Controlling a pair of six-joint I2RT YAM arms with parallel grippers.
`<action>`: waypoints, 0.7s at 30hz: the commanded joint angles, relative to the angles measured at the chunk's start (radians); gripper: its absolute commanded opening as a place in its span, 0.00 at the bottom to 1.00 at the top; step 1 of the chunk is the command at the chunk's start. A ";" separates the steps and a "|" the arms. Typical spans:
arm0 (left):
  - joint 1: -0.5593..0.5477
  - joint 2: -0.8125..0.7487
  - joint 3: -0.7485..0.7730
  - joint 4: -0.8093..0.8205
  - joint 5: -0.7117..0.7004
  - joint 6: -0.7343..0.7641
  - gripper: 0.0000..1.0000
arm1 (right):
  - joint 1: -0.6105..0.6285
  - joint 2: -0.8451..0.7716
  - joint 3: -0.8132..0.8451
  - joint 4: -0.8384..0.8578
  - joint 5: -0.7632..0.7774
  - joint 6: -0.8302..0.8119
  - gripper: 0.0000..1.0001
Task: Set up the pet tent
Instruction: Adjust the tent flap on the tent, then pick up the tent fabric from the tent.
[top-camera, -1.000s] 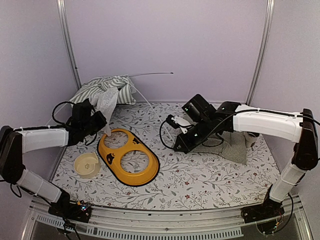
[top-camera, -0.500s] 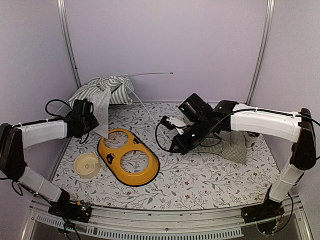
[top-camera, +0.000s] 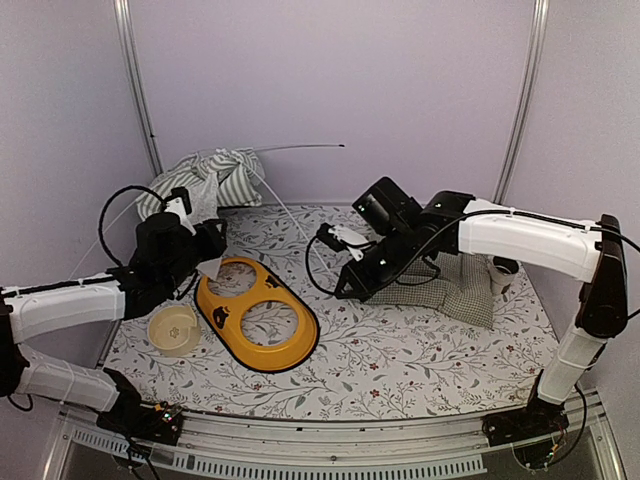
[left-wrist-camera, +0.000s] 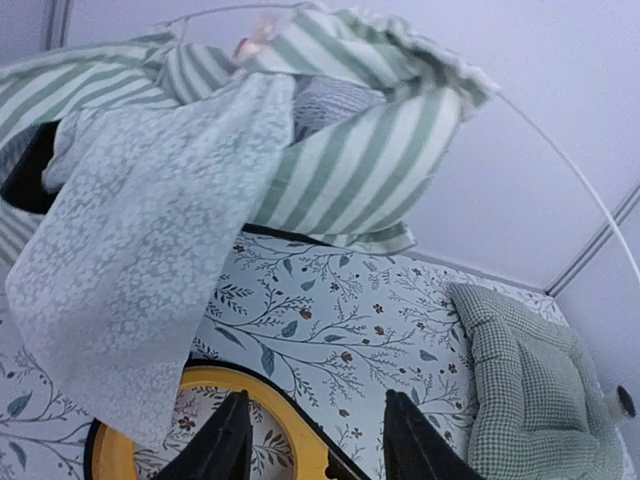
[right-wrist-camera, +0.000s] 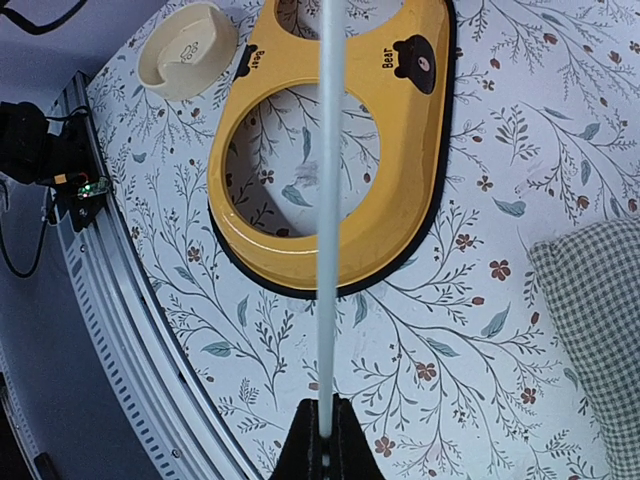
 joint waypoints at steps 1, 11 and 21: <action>-0.070 0.112 -0.001 0.333 0.010 0.192 0.49 | 0.006 0.025 0.054 0.072 0.007 -0.021 0.00; -0.097 0.487 0.082 0.816 -0.116 0.490 0.61 | 0.014 0.026 0.116 0.045 0.018 -0.011 0.00; -0.069 0.553 0.079 0.771 -0.247 0.315 0.61 | 0.022 0.028 0.168 0.035 0.016 0.009 0.00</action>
